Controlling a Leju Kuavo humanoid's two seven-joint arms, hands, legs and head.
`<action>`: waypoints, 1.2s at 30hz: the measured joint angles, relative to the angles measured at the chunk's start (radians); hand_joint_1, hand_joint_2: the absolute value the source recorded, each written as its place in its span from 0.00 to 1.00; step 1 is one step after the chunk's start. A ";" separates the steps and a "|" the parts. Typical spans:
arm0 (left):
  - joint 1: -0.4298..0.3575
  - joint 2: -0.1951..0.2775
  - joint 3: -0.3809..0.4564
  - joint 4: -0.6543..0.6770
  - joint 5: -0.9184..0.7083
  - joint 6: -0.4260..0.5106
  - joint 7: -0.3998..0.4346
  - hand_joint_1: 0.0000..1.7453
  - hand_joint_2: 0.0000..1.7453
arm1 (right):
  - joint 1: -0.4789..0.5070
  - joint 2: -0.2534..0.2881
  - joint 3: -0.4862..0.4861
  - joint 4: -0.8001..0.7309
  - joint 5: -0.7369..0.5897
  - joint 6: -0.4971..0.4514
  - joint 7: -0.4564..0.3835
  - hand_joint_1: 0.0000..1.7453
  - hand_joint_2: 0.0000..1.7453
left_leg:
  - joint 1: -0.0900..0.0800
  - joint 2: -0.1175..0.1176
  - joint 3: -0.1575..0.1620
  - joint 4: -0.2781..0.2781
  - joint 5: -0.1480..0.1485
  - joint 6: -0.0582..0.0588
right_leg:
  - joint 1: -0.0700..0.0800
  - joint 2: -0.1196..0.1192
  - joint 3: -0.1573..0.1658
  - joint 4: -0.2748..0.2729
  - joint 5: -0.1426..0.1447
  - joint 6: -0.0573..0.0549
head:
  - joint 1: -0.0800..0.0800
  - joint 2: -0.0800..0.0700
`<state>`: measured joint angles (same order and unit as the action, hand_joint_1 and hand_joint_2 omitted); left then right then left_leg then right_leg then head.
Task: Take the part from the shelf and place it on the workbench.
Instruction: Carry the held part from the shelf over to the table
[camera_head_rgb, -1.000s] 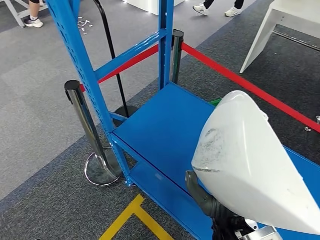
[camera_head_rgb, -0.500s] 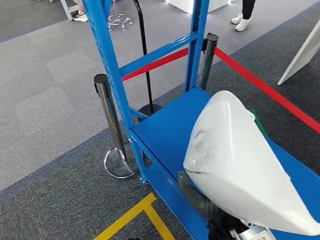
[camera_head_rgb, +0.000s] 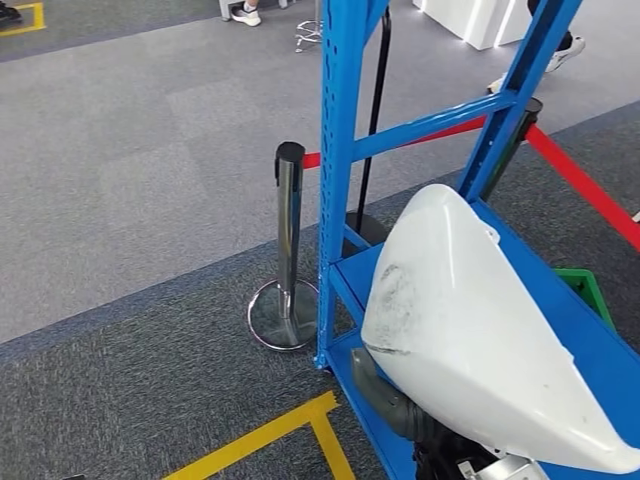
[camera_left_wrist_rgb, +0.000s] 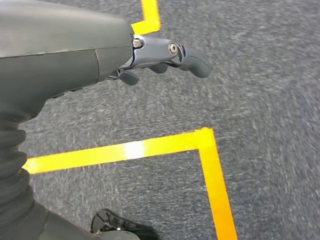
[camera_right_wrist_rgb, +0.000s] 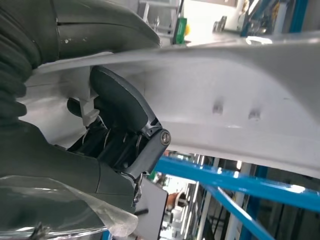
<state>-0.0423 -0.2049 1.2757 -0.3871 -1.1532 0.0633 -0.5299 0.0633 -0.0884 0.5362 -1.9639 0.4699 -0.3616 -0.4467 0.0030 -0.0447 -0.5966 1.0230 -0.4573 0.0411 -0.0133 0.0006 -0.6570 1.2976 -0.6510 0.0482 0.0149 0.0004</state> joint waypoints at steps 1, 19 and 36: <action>0.000 0.000 0.000 0.002 0.000 0.000 0.000 0.00 1.00 | 0.000 0.000 0.001 0.000 0.000 0.000 0.000 1.00 1.00 | 0.000 -0.015 0.003 0.000 -0.001 -0.001 | 0.000 0.004 0.009 -0.043 0.041 -0.001 | 0.000 0.000; -0.002 0.005 -0.002 0.015 0.000 0.003 -0.003 0.00 1.00 | -0.005 -0.002 0.007 0.001 -0.003 0.001 -0.001 1.00 1.00 | 0.004 0.025 -0.078 0.162 -0.089 -0.054 | -0.003 0.004 0.118 -0.288 0.148 -0.043 | -0.013 0.000; -0.010 0.013 -0.014 0.030 0.000 0.013 -0.003 0.00 1.00 | -0.025 -0.004 0.020 0.012 -0.012 0.016 0.007 1.00 1.00 | -0.005 -0.069 0.001 0.002 -0.003 -0.010 | -0.003 0.096 0.092 -0.274 0.154 -0.017 | -0.002 0.000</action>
<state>-0.0525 -0.1916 1.2621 -0.3571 -1.1534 0.0762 -0.5324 0.0384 -0.0927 0.5557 -1.9516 0.4582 -0.3459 -0.4398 -0.0021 -0.1139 -0.5952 1.0253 -0.4600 0.0310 -0.0165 0.0964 -0.5650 1.0239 -0.4973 0.0310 0.0128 0.0004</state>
